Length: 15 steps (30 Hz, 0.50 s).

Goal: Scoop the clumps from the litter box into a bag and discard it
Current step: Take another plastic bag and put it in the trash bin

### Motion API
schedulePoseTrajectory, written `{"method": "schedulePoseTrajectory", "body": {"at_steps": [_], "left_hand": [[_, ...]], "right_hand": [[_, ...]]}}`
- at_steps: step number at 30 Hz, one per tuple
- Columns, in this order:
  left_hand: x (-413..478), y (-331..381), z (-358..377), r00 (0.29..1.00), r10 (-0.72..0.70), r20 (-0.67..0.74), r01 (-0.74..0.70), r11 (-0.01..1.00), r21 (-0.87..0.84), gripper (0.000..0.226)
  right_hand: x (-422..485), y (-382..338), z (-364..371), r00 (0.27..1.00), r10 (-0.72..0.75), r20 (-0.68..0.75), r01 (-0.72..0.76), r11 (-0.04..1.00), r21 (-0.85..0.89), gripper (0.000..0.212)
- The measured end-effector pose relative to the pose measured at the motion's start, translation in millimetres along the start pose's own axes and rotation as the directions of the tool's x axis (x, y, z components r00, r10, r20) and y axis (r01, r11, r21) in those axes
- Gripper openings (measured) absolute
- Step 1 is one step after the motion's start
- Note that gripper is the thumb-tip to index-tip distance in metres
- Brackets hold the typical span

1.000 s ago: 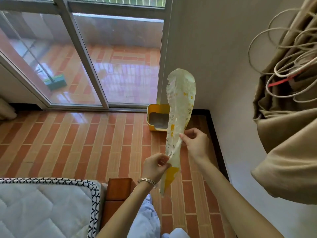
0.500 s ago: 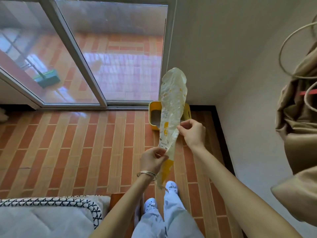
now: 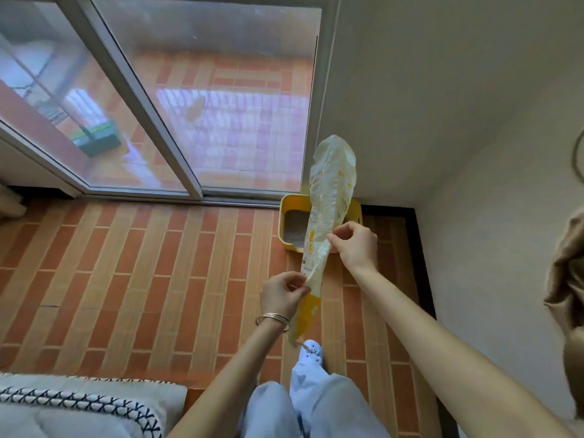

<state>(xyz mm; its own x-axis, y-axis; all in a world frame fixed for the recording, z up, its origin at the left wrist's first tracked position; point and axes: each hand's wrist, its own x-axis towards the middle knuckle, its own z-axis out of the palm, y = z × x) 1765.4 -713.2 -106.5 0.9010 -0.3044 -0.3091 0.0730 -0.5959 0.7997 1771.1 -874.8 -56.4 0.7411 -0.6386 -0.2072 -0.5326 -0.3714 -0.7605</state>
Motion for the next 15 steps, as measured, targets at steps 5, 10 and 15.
{"method": "schedulePoseTrajectory", "body": {"at_steps": [5,10,15], "left_hand": [[37,4,17,0.998,-0.056,-0.026,0.056,0.998,-0.025,0.013],[86,-12,39,0.995,-0.103,0.013,0.103,0.993,-0.055,0.012],[141,-44,64,0.986,-0.161,0.038,0.163,0.986,-0.046,0.012]], "right_hand": [[42,8,11,1.000,0.004,0.026,-0.004,1.000,-0.010,0.013],[91,24,38,0.999,0.026,0.024,-0.026,0.999,-0.031,0.012],[139,55,82,0.997,0.075,0.029,-0.074,0.996,-0.051,0.009]]}}
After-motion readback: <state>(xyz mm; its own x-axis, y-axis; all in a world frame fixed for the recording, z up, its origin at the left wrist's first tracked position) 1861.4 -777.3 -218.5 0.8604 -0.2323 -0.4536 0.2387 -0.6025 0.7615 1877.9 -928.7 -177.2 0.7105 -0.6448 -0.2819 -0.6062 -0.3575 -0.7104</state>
